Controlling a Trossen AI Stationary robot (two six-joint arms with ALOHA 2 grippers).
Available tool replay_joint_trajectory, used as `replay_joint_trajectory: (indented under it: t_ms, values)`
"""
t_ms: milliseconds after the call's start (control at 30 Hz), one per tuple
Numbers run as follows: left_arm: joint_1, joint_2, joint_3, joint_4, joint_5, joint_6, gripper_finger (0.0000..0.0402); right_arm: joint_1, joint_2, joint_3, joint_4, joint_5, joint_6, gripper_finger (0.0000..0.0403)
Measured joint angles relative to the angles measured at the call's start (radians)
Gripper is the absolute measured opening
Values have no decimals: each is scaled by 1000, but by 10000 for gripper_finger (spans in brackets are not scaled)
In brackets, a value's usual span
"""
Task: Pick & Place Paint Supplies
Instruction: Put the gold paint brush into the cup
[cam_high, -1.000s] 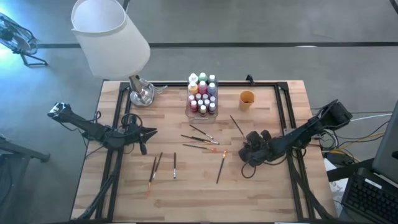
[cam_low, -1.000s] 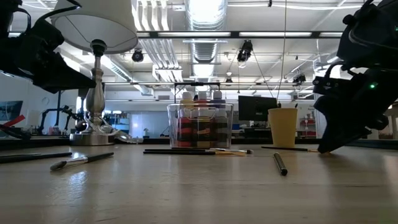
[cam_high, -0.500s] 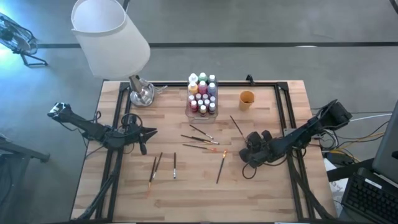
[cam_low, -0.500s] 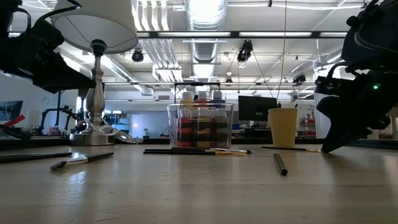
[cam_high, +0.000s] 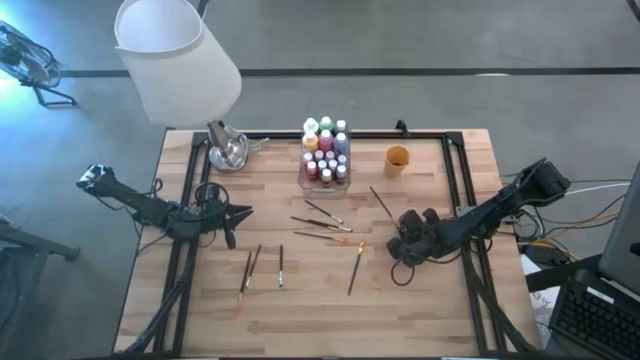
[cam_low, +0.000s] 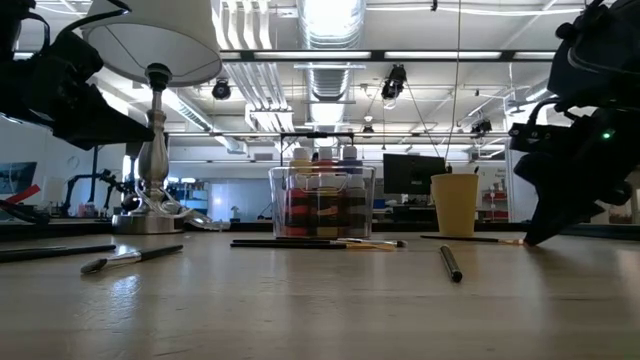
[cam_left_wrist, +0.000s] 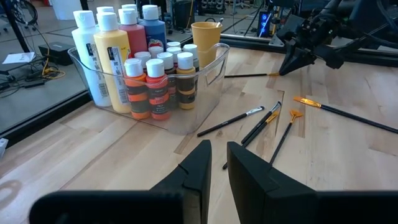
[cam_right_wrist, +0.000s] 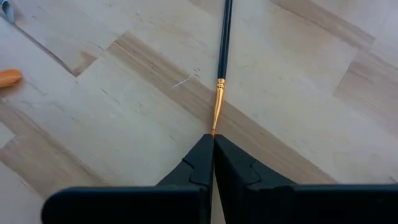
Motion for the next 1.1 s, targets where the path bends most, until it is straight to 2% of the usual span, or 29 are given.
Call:
replay_joint_trajectory:
  t_ms: [167, 500, 633, 800, 1100]
  values:
    - [0, 0, 0, 0, 0, 0, 56, 0, 8, 0, 4, -6, 8, 31]
    - [0, 0, 0, 0, 0, 0, 56, 1, 9, 0, 11, -9, 10, 97]
    - [0, 0, 0, 0, 0, 0, 57, -6, 9, 0, 11, -7, 9, 109]
    - [0, 0, 0, 0, 0, 0, 56, -26, 8, -7, 18, -12, -8, 94]
    - [0, 0, 0, 0, 0, 0, 57, -29, 9, -9, 19, -7, -32, 38]
